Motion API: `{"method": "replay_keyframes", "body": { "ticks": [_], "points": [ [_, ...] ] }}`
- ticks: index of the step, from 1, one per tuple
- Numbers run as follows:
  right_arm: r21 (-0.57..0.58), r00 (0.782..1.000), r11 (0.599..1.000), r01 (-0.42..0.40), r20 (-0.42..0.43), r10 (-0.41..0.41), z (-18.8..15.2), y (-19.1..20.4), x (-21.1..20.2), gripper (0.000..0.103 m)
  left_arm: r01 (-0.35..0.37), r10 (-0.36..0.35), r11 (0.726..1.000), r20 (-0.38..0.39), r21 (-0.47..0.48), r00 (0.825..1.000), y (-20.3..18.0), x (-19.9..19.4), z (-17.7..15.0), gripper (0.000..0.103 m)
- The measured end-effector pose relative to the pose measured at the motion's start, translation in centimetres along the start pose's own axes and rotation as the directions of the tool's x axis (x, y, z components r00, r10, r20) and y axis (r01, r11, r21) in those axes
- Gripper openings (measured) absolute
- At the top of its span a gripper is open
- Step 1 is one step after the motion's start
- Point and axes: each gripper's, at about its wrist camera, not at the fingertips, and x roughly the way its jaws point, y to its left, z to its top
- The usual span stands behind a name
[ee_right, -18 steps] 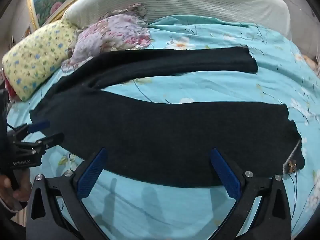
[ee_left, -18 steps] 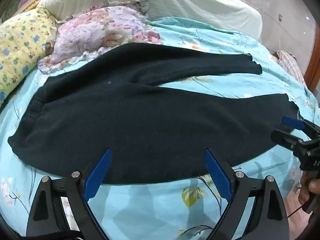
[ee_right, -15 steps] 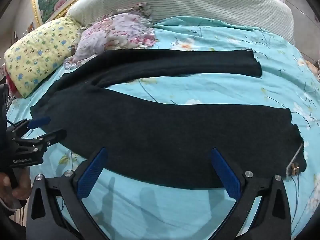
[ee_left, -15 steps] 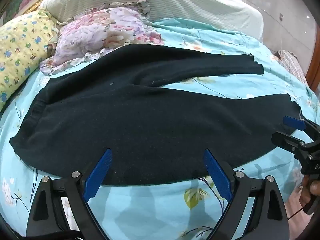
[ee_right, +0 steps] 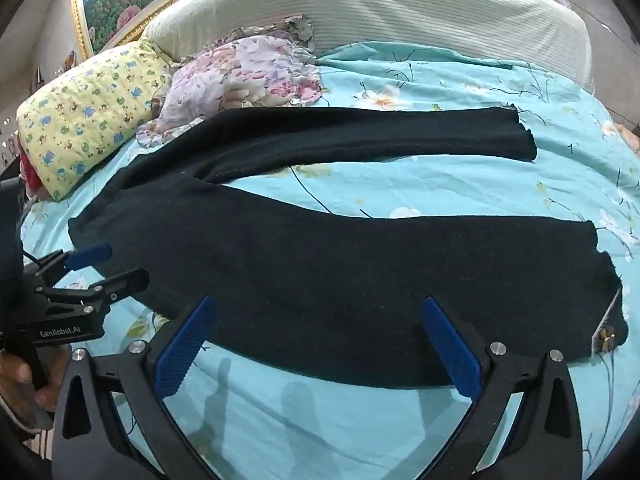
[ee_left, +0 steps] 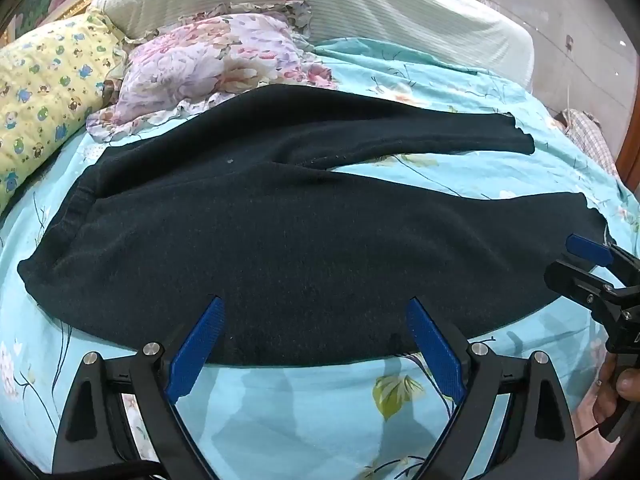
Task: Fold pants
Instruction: 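Position both grippers open over the waistband of the black pants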
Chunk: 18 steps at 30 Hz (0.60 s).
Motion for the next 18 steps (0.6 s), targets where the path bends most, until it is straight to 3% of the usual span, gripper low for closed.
{"method": "replay_keyframes", "body": {
  "ticks": [18],
  "points": [
    [0.037, 1.000, 0.999, -0.017, 0.012, 0.017, -0.18, -0.21, 0.26, 0.103, 0.008, -0.008, 1.000, 0.016, 0.001, 1.000, -0.09, -0.32, 0.08, 0.093]
  ]
}}
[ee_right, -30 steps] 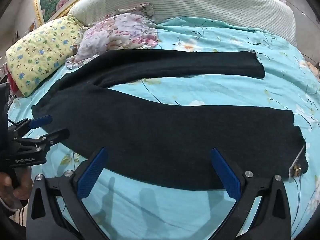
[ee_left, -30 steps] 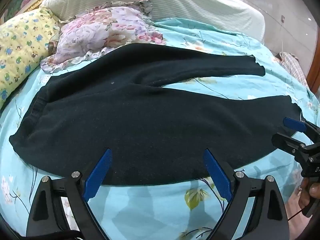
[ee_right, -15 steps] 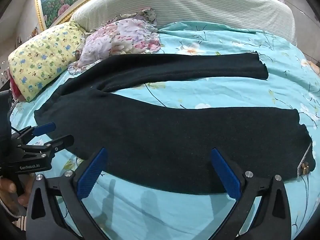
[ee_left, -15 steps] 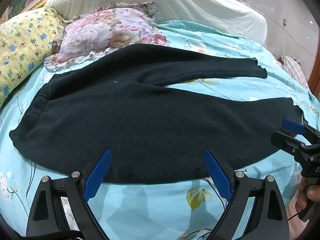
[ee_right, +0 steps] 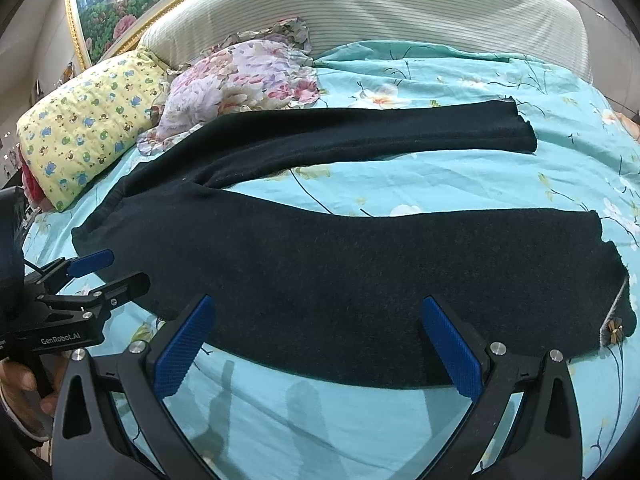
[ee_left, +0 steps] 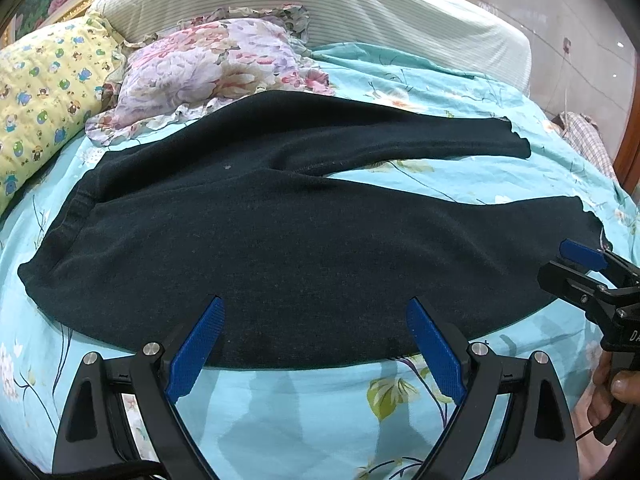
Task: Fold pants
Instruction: 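Position both grippers open over the waistband of the black pants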
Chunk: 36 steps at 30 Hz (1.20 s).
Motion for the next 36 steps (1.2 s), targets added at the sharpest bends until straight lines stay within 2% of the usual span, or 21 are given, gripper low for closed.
{"method": "replay_keyframes", "body": {
  "ticks": [36],
  "points": [
    [0.023, 1.000, 1.000, -0.012, 0.006, 0.012, 0.27, -0.02, -0.13, 0.103, 0.028, -0.028, 1.000, -0.006, -0.001, 1.000, -0.15, 0.33, -0.03, 0.093]
  ]
}}
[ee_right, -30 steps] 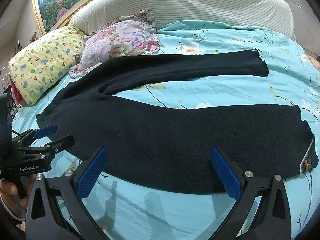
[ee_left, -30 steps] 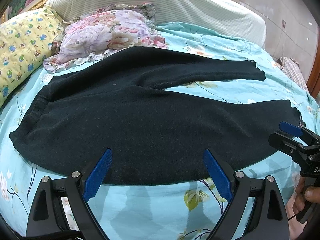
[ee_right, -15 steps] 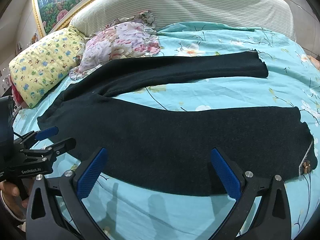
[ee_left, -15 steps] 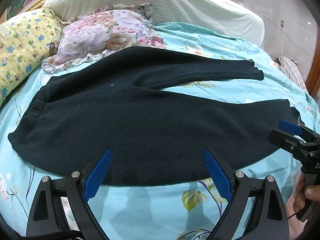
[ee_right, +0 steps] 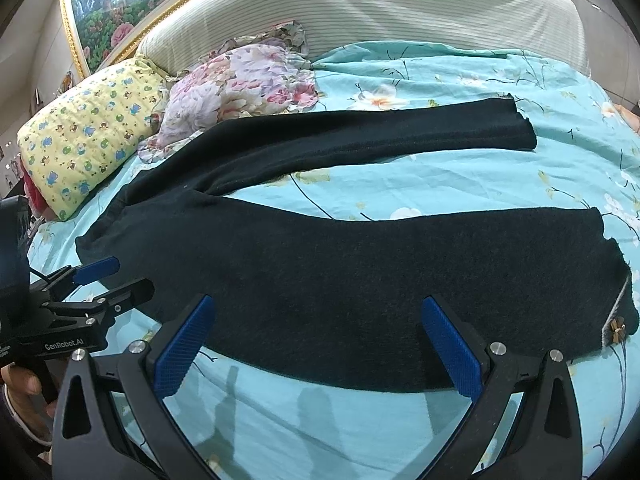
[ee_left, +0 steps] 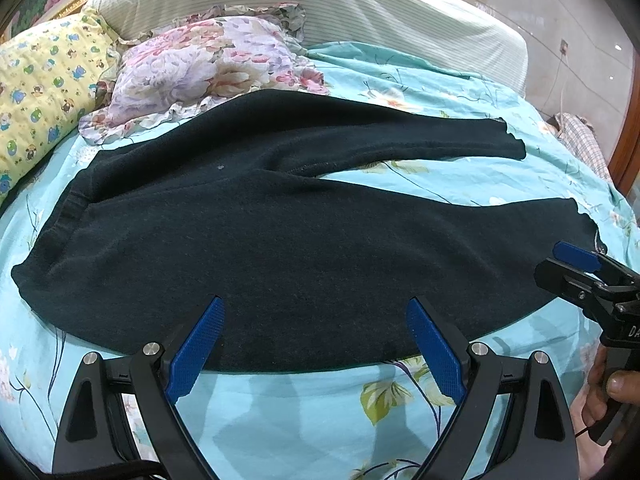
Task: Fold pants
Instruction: 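Position both grippers open over the waistband of the black pants, then grasp the pants waistband edge with the left gripper while the right gripper grasps it too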
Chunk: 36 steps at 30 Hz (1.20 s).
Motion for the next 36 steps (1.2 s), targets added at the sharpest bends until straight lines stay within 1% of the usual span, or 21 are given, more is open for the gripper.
{"method": "replay_keyframes", "body": {
  "ticks": [23, 36],
  "points": [
    [0.038, 1.000, 0.999, -0.012, 0.004, 0.012, -0.5, -0.5, 0.0, 0.103, 0.037, -0.037, 0.999, -0.023, 0.013, 0.999, -0.3, 0.4, 0.4, 0.093],
    [0.071, 1.000, 0.997, -0.017, 0.015, 0.016, 0.5, -2.0, -0.4, 0.103, 0.062, -0.061, 0.997, -0.030, 0.034, 0.998, -0.8, 1.0, 2.1, 0.093]
  ]
}}
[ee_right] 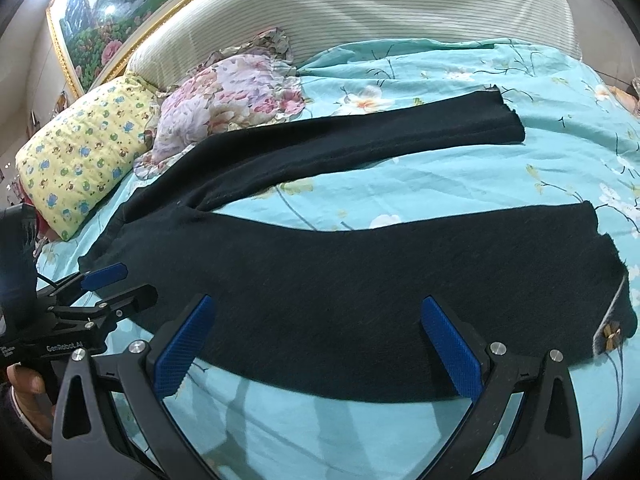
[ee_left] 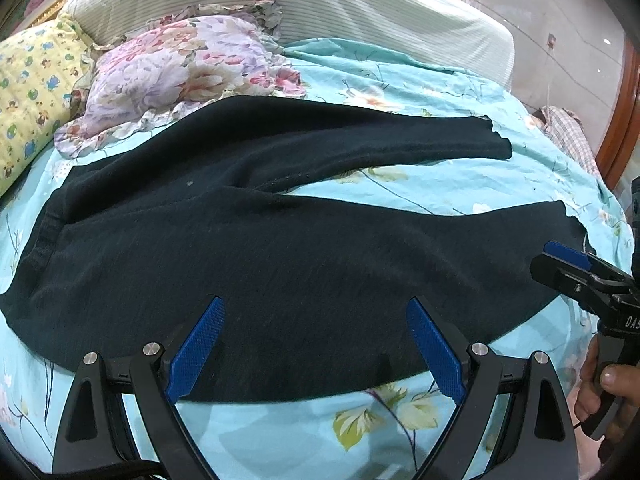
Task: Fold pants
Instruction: 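Grasp the pants waistband edge with the left gripper while the right gripper grasps it too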
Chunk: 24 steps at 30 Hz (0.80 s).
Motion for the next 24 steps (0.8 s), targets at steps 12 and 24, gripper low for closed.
{"method": "replay_keyframes", "body": {
  "ticks": [12, 24],
  "points": [
    [0.031, 1.000, 0.999, 0.023, 0.008, -0.024, 3.5, -2.7, 0.4, 0.103, 0.029, -0.029, 0.999, -0.002, 0.020, 1.000, -0.5, 1.5, 3.5, 0.093],
    [0.062, 1.000, 0.998, 0.018, 0.011, -0.019, 9.3, -6.3, 1.5, 0.103, 0.034, -0.037, 0.993, 0.018, 0.115, 0.999, -1.4, 3.2, 9.1, 0.093]
  ]
}}
